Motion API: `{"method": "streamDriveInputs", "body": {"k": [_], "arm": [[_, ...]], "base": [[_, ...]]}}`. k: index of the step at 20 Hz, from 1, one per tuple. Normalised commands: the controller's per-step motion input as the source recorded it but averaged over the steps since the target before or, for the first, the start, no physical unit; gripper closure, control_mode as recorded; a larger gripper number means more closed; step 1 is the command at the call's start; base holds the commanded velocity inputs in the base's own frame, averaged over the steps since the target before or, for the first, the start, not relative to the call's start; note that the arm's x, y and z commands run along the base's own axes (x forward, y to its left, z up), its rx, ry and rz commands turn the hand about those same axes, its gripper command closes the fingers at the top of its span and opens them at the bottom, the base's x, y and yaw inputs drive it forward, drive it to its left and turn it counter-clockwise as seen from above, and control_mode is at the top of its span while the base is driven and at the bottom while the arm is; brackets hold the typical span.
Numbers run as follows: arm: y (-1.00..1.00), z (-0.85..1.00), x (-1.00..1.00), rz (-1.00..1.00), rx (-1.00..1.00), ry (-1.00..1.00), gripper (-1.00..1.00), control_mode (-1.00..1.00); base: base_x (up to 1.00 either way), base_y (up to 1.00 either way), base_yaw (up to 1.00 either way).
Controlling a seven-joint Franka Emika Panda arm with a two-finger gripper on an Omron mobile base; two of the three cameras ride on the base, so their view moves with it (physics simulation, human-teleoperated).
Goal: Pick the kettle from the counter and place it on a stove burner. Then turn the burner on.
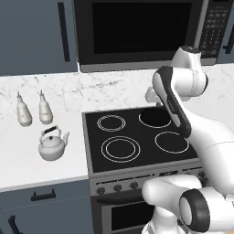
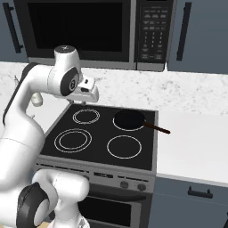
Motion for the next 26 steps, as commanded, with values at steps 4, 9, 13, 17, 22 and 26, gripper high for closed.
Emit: {"method": "streamDriveInputs", "body": {"k": [4,9,13,17,22,26], "arm": [[0.09,-0.14,-0.23,-0.03,0.00,0.00,-1.00,-1.00],[0.28,-0.28,-0.27,-0.03,0.00,-0.01,-1.00,-1.00],[0.37,-0.23,-0.19,-0.03,0.00,-0.02,-1.00,-1.00],[0.48,-0.28,-0.03,-0.05,0.00,-0.04,-1.00,-1.00],[0.42,-0.21,0.00,-0.05,0.00,-0.04,-1.00,-1.00],[0.28,-0.02,0.07,-0.04,0.00,-0.05,-1.00,-1.00]], "base": [[0.00,0.00,0.00],[0.00,0.00,0.00],[0.00,0.00,0.00],[0.00,0.00,0.00],[0.00,0.00,0.00],[0.00,0.00,0.00]]}}
